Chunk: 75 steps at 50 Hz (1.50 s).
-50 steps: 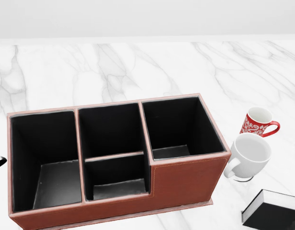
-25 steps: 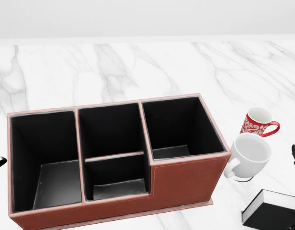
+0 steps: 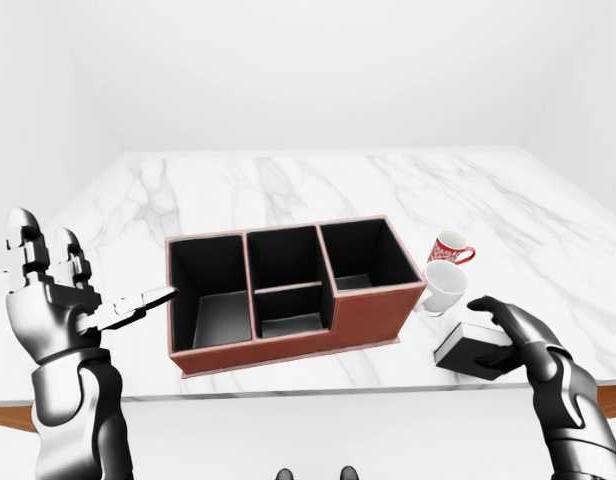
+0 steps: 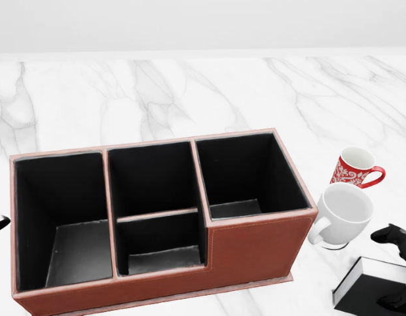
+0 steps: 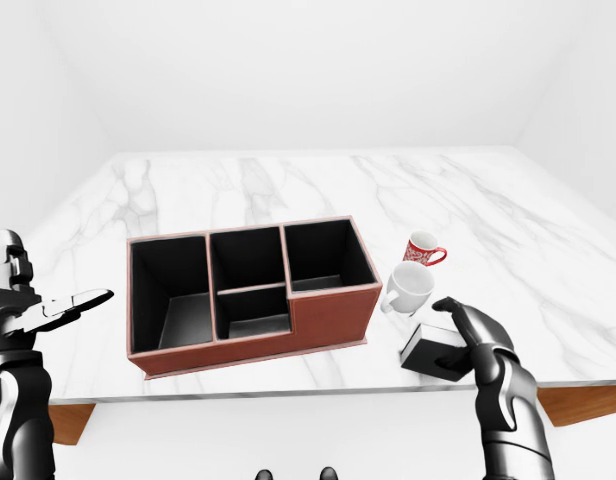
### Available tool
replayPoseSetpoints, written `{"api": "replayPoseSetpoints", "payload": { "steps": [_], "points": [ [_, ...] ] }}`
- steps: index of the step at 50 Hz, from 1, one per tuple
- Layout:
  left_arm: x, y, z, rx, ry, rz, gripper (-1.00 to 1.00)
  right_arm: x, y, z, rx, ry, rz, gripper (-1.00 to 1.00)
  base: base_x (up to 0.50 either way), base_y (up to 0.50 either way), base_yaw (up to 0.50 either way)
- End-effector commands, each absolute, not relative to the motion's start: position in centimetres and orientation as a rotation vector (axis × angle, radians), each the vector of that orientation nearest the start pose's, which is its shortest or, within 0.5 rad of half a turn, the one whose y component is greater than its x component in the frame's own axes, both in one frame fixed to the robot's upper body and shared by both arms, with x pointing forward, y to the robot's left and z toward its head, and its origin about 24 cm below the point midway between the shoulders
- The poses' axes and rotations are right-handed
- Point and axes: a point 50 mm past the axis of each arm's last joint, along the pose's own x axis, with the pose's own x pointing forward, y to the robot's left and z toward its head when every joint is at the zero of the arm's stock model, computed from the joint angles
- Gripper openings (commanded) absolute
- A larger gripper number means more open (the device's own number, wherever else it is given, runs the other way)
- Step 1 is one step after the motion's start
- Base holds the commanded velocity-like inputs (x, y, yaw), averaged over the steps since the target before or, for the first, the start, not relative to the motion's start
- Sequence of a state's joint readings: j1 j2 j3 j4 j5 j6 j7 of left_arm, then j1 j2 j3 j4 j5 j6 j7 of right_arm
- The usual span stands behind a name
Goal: Pick up the book and place it in the right compartment of the caddy.
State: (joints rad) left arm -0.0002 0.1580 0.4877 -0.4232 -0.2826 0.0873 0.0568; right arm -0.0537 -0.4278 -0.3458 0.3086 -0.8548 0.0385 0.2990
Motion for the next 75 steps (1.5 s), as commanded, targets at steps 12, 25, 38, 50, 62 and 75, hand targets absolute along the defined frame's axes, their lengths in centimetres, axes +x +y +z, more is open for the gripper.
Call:
{"api": "replayPoseSetpoints", "payload": {
  "steps": [12, 25, 38, 50, 62, 75],
  "points": [
    [21.3, 27.5, 14.8, -0.048, -0.412, 0.431, 1.0, 23.0, -31.7, 2.8, -1.098, 0.551, -0.045, -1.0, 0.0, 0.0, 0.0],
    [21.3, 27.5, 14.9, -0.044, -0.419, 0.432, 1.0, 22.3, -31.0, 5.1, -1.121, 0.514, -0.037, -1.0, 0.0, 0.0, 0.0],
    [21.2, 27.6, 15.0, -0.045, -0.423, 0.435, 1.0, 19.5, -29.7, 14.1, -1.201, 0.298, -0.14, -1.0, 0.0, 0.0, 0.0],
    [21.2, 27.6, 15.3, -0.046, -0.432, 0.435, 1.0, 18.9, -27.6, 20.5, -1.287, -0.01, -0.263, -1.0, 0.0, 0.0, 0.0],
    [21.3, 27.6, 15.1, -0.048, -0.425, 0.435, 1.0, 20.0, -21.7, 27.6, -1.433, -0.459, -0.255, -1.0, 0.0, 0.0, 0.0],
    [21.3, 27.6, 15.0, -0.047, -0.423, 0.435, 1.0, 20.2, -16.3, 33.7, -1.521, -0.807, -0.326, -1.0, 0.0, 0.0, 0.0]
  ]
}}
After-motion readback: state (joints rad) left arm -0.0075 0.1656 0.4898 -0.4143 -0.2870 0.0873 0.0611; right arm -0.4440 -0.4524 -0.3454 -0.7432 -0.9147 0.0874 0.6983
